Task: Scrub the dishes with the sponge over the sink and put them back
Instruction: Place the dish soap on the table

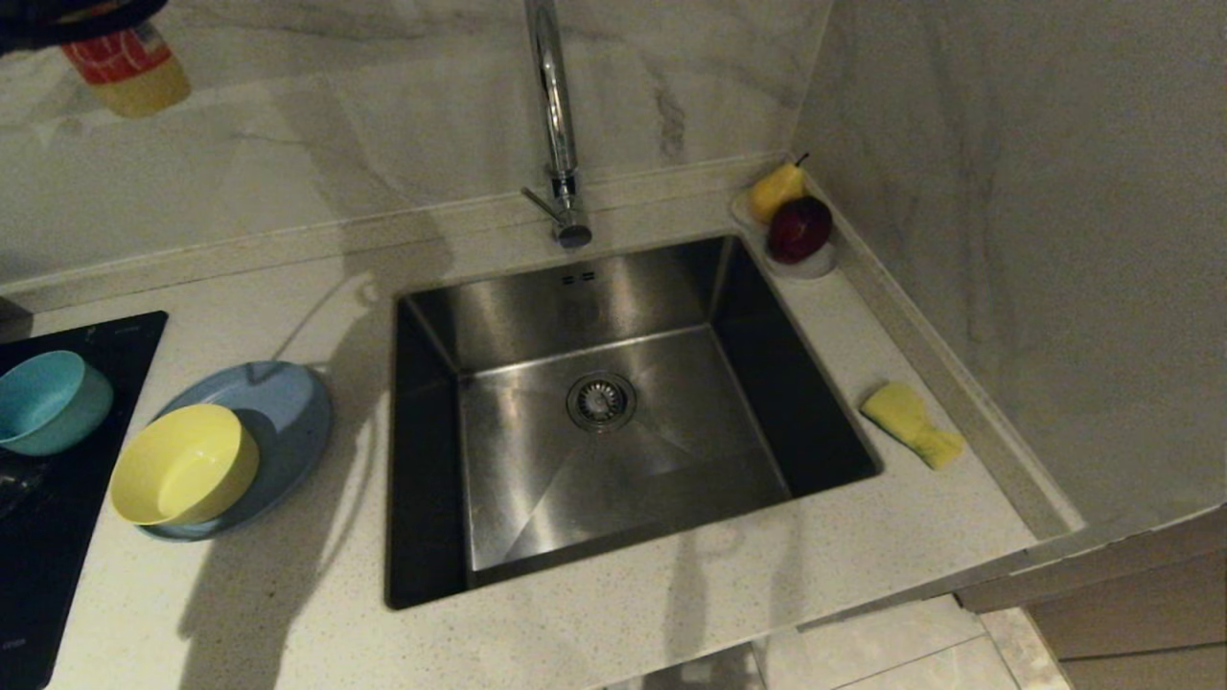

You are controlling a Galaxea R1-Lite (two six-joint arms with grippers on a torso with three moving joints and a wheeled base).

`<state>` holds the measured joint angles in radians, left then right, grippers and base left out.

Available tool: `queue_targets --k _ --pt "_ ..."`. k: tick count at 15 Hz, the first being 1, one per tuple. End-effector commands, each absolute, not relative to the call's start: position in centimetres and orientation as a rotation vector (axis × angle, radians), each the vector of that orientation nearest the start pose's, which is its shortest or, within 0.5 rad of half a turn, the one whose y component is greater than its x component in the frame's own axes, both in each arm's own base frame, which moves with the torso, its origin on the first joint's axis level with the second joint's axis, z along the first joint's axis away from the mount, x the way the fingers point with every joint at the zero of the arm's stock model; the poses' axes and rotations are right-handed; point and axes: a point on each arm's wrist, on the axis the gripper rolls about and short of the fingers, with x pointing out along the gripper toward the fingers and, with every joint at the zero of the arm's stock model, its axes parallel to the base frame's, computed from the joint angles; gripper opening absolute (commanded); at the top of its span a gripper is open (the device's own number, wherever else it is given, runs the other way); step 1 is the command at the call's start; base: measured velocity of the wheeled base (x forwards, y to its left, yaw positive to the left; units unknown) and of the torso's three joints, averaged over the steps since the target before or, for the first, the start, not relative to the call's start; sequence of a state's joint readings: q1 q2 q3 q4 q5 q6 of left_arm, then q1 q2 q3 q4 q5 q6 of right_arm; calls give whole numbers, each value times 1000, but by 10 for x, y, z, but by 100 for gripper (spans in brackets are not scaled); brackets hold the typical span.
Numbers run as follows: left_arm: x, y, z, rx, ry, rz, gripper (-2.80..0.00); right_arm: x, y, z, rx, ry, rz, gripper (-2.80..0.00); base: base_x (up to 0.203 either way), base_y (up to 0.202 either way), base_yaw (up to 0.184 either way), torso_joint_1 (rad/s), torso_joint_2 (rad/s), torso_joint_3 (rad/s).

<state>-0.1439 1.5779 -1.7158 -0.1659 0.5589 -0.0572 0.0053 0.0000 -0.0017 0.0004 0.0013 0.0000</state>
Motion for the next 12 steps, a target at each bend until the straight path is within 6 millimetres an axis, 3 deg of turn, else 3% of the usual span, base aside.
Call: queue_targets --k 1,7,12 --pt "289 -8 395 -150 -231 480 -280 -23 0 76 0 -2 8 -280 0 0 0 0 0 0" --pt "353 38 325 -157 -296 603 -280 -23 0 76 0 -3 8 -280 0 0 0 0 0 0" --pt "403 57 263 -123 -158 572 -280 -23 0 76 0 -2 8 -280 0 0 0 0 0 0"
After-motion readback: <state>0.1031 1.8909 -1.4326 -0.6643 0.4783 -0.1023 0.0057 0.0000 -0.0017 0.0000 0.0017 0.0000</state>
